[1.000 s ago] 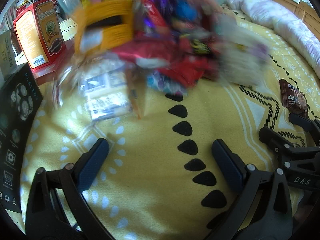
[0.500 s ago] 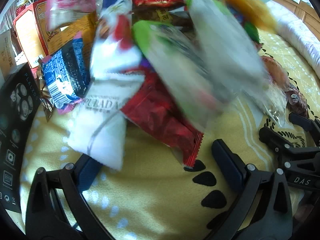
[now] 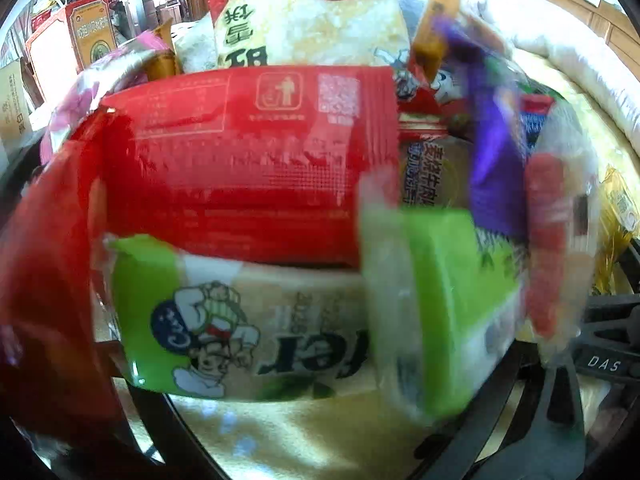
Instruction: Organize snacks
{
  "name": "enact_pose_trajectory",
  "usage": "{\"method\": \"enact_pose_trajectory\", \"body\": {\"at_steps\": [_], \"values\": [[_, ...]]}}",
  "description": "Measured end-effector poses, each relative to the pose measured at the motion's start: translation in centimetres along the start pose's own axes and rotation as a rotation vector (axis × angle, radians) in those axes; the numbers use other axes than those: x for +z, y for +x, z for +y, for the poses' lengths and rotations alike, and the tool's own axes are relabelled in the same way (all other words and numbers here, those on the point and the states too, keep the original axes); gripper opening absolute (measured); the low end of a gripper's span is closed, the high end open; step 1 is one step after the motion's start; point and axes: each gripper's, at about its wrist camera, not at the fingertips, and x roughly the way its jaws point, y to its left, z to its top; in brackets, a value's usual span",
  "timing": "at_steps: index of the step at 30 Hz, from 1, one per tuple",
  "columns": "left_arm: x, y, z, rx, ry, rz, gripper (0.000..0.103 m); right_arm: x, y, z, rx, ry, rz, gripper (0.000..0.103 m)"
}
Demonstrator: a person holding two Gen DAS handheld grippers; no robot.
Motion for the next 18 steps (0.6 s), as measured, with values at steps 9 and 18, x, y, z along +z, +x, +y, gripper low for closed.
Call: {"method": "enact_pose_trajectory", "body": {"at_steps": [9, 18], "values": [[-0.1, -0.1, 0.6, -0.001, 0.0, 0.001, 0.103, 0.0, -0.2, 0.3, -0.008, -0.006, 0.002, 0.103], [-0.3, -0.1, 0.5, -0.001, 0.001, 0.001, 0.103, -0.2, -0.5, 1.0, -0.004, -0.001, 0.006, 0.103]]}}
